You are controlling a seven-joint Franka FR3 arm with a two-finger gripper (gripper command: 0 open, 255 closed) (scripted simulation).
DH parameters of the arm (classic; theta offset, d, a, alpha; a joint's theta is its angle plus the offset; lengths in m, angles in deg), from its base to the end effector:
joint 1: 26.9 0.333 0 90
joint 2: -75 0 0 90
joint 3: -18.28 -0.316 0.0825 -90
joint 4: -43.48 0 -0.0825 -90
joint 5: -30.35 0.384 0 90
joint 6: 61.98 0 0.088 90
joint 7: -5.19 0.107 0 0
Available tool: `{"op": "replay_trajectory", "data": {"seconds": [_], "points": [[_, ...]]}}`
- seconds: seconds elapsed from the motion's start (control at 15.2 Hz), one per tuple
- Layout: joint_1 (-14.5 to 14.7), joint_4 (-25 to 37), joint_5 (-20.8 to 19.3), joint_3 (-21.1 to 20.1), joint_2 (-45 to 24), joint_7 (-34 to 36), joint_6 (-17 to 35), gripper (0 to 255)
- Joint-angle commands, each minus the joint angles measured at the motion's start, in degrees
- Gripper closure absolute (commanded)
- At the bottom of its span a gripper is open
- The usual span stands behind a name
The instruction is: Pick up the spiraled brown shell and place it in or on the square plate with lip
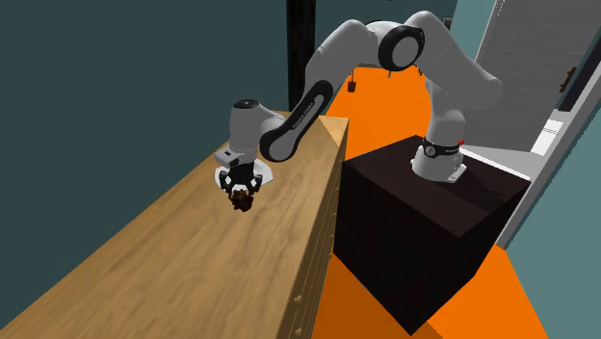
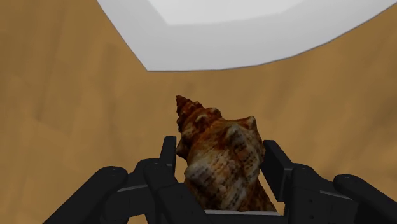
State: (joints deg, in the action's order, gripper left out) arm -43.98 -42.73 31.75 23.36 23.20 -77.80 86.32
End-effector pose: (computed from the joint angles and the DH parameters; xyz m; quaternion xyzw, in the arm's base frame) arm 0.6743 -0.2629 0.1457 0.8533 0.5127 0.0350 0.0882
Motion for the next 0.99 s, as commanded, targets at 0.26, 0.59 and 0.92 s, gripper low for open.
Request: {"op": "replay_trajectory", "data": {"seconds": [0.26, 0.59, 0.92], "points": [[0.0, -0.6, 0.0, 0.1, 1.1, 0.0, -0.7, 255], [0.2, -1.6, -0.2, 0.2, 4.1, -0.1, -2.7, 255], [0.3, -2.3, -0.3, 0.4, 6.9, -0.1, -4.8, 255]]}}
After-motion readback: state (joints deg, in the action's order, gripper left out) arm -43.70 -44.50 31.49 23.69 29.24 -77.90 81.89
